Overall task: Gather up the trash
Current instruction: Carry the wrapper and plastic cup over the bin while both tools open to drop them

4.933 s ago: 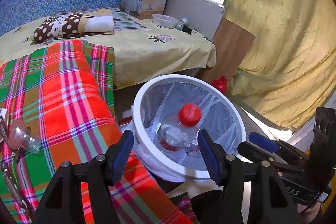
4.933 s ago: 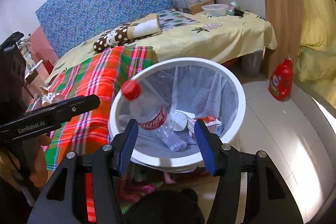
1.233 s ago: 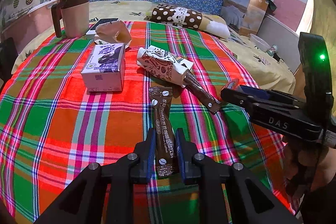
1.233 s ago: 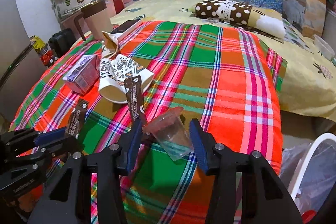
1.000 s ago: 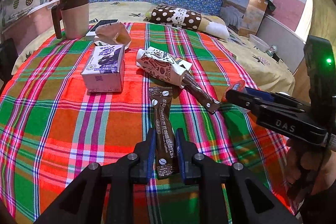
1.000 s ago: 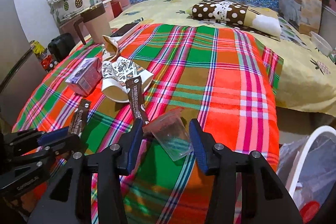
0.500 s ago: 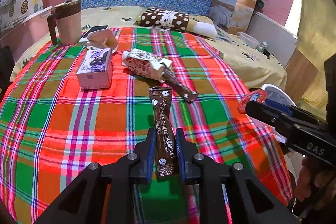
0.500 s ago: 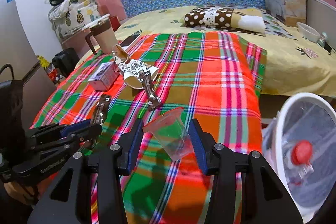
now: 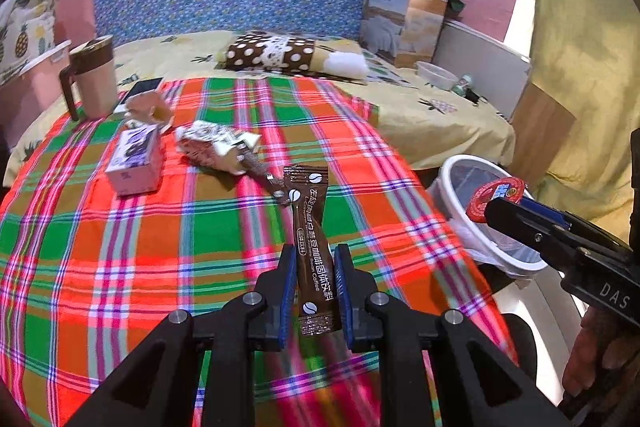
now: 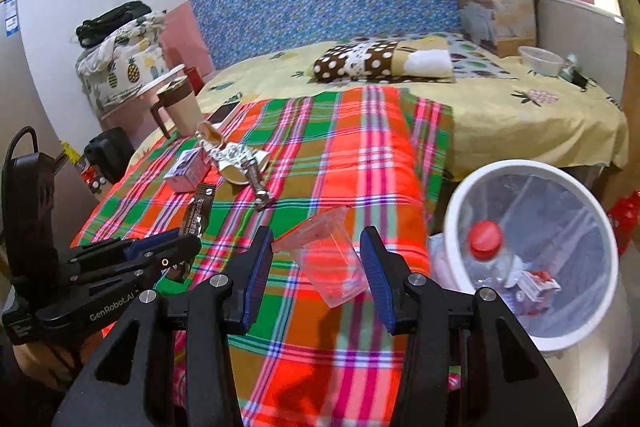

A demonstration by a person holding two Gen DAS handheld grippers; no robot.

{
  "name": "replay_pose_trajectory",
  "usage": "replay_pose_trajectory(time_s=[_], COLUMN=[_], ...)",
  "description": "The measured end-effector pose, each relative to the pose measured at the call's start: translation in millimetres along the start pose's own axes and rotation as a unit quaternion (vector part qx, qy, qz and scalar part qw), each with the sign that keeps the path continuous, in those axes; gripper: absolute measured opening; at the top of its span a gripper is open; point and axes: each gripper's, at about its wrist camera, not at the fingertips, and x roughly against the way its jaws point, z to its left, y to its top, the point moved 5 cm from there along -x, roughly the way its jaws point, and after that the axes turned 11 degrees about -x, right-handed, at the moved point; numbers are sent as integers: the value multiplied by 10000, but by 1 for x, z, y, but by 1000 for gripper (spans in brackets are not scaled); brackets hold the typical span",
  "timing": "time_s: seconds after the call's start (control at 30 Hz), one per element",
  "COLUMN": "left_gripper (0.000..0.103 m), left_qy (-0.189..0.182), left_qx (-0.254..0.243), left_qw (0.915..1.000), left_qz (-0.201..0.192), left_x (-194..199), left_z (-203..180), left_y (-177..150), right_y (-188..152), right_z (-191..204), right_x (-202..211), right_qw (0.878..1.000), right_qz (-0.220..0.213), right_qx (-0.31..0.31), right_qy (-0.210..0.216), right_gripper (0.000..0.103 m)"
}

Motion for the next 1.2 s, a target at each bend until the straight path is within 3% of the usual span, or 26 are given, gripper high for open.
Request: replay_pose_trajectory(time_s=[0.63, 1.0, 1.2], left_gripper=[19, 19, 19], left_qy=[-669, -1304, -1734], left_qx=[-761, -1075, -1309], left_qw=[9948, 9856, 9761], left_qz=[-87, -62, 39], left_x=[-29, -60, -78], left_z=[-94, -151, -184], left_y=[39, 63, 66], right_y=[4, 3, 1], right_z=[-76, -128, -149], right_x=[37, 50, 49], right_qw=[9945, 9859, 9818], right_qz=[-509, -624, -587], right_qx=[-610, -1053, -1249], right_qy=[-679, -1144, -1307], right_gripper=[47, 47, 47])
